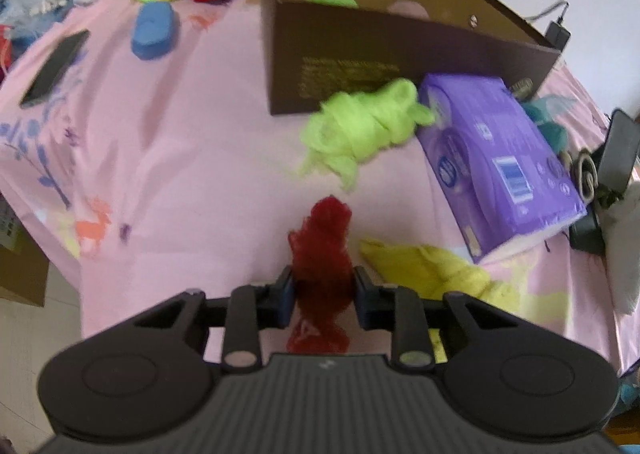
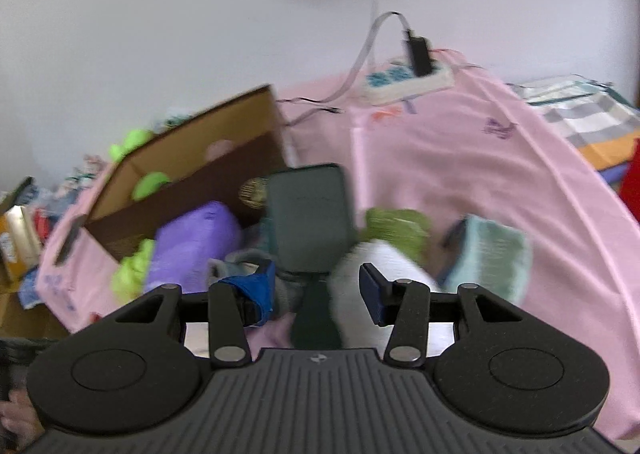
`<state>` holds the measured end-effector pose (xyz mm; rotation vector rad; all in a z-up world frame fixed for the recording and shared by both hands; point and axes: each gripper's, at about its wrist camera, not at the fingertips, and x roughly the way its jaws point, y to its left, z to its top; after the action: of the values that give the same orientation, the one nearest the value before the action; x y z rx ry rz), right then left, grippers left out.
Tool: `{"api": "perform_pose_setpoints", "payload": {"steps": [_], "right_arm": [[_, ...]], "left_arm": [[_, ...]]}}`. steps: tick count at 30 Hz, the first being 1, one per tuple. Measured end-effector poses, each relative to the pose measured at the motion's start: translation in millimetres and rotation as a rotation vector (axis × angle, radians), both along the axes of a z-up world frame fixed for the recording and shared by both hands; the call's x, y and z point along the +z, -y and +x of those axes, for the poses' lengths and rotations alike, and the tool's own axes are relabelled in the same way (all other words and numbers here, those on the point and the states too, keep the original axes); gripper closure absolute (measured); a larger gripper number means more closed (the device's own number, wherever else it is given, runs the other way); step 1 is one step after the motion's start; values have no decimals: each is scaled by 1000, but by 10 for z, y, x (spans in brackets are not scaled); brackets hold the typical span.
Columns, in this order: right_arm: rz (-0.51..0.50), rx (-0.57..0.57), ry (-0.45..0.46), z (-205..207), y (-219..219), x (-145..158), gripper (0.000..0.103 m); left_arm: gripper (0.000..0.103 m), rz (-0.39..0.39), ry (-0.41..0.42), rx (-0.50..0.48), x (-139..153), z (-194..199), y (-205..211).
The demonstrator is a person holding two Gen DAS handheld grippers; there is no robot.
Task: Organize soft objects
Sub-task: 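Grasp the red plush with the left gripper while the right gripper grasps the white fluffy plush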
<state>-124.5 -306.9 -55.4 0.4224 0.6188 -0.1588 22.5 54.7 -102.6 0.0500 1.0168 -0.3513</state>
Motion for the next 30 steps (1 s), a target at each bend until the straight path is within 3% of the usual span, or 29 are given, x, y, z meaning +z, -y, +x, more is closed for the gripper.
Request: {"api": "perform_pose_setpoints", "payload": {"steps": [8,14,17,18,22,24,28,30], "right_arm": [[-59,-35,-119,-81,200,-179,72],[26,-19,-169,-90,302,-361,71],[34,57,-218,-13,195,-399,70],[20,83,-243,27,137,-419,68],[-200,115,-270,97,-165,-507,66],[-243,119,-282,124,-205,-559,65],[-220,107,-296,222,-121,-637,61],[-199,95,-294,216,-95,-627,65]], "left_arm": [[76,-28,84,32,327,94,-78],[75,-48,108,-15,414,98,102],[75,-56,103,-27,418,110,172],[75,-58,101,-32,419,117,194],[75,-57,110,-48,430,113,263],[75,-61,111,-51,433,118,286],[75,-62,112,-58,427,127,324],[75,-60,115,-65,431,128,346]]}}
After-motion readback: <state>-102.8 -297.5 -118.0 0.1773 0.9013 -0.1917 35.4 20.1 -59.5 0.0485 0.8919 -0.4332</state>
